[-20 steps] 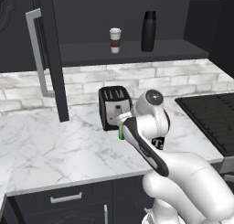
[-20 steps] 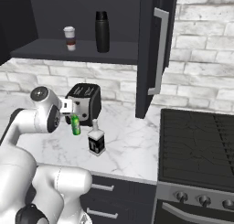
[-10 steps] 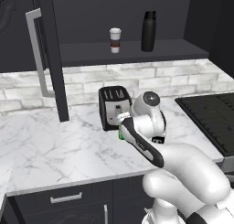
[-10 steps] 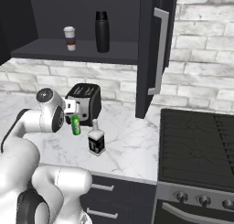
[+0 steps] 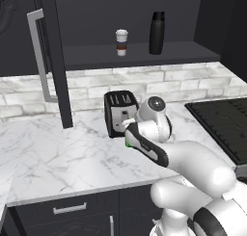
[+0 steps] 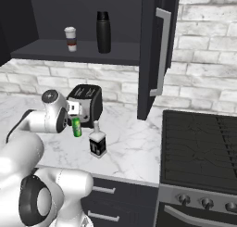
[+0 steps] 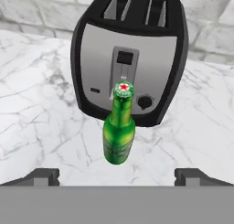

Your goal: Sort all alcoholic drinks to one cabinet, and non-alcoholic drinks to the other.

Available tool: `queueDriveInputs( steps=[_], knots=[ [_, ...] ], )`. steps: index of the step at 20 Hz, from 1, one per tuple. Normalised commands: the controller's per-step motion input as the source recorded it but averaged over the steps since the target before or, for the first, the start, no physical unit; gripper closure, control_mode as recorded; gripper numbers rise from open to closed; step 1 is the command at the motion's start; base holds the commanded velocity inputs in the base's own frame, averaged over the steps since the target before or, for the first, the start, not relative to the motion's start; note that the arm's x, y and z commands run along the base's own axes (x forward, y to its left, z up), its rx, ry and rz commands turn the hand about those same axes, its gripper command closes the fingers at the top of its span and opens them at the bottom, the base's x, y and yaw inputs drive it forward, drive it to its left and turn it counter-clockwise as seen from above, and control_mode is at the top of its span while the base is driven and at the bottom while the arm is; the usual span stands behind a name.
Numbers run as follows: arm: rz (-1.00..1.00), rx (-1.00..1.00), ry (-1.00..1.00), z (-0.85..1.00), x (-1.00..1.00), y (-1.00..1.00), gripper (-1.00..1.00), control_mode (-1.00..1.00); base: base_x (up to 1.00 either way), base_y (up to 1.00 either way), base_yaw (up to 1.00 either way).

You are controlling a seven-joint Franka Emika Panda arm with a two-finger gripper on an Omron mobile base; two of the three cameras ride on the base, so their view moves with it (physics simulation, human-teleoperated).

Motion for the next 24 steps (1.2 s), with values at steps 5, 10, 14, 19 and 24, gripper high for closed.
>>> queueDriveInputs(
  steps=[5, 10, 14, 19, 24],
  knots=[
    [0.00, 0.00, 0.05, -0.18, 0.17, 0.00, -1.00, -1.00, 0.00, 0.00, 0.00],
    [0.00, 0.00, 0.03, -0.14, 0.19, 0.00, -1.00, -1.00, 0.00, 0.00, 0.00],
    [0.00, 0.00, 0.00, -0.16, 0.18, 0.00, -1.00, -1.00, 0.00, 0.00, 0.00],
    [0.00, -0.01, 0.00, -0.18, 0.14, 0.03, -1.00, -1.00, 0.00, 0.00, 0.00],
    [0.00, -0.01, 0.01, -0.23, 0.10, 0.09, -1.00, -1.00, 0.00, 0.00, 0.00]
  ],
)
